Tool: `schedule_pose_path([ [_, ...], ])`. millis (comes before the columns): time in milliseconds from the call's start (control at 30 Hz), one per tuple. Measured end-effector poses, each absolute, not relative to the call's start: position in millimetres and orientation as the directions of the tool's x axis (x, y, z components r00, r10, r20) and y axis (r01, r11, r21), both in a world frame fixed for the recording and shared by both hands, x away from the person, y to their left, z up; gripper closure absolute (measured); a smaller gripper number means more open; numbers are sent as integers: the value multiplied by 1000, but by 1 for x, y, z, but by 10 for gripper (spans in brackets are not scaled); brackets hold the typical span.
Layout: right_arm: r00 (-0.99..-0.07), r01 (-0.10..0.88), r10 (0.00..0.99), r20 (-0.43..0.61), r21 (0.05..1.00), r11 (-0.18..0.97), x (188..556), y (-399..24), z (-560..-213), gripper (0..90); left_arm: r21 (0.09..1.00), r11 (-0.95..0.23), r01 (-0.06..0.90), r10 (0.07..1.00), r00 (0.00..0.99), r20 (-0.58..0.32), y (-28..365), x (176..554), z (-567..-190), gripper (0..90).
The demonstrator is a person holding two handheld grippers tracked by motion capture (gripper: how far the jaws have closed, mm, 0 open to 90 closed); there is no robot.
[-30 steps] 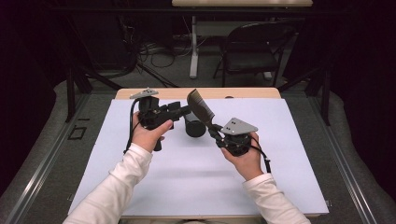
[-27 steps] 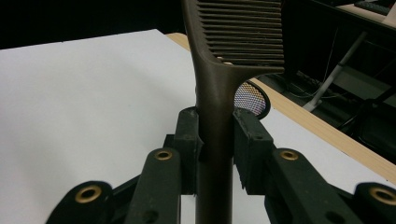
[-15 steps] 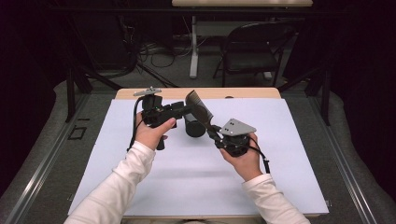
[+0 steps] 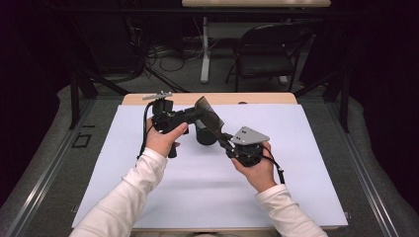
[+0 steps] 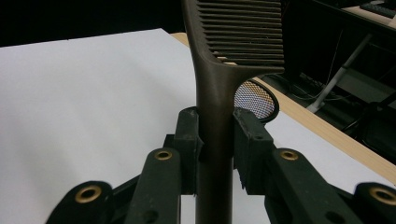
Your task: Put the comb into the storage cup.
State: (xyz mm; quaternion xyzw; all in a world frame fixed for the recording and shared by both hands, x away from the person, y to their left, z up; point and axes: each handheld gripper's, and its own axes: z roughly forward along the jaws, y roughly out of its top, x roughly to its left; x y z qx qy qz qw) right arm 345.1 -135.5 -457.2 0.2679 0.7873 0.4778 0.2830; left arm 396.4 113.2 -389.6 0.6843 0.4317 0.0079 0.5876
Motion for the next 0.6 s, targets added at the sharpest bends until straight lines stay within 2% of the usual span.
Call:
schedule_pose_path([
  [600, -699, 152, 690, -189, 903, 401, 345, -134, -458, 729, 786, 109, 609, 576, 606, -549, 116, 398, -390, 708],
])
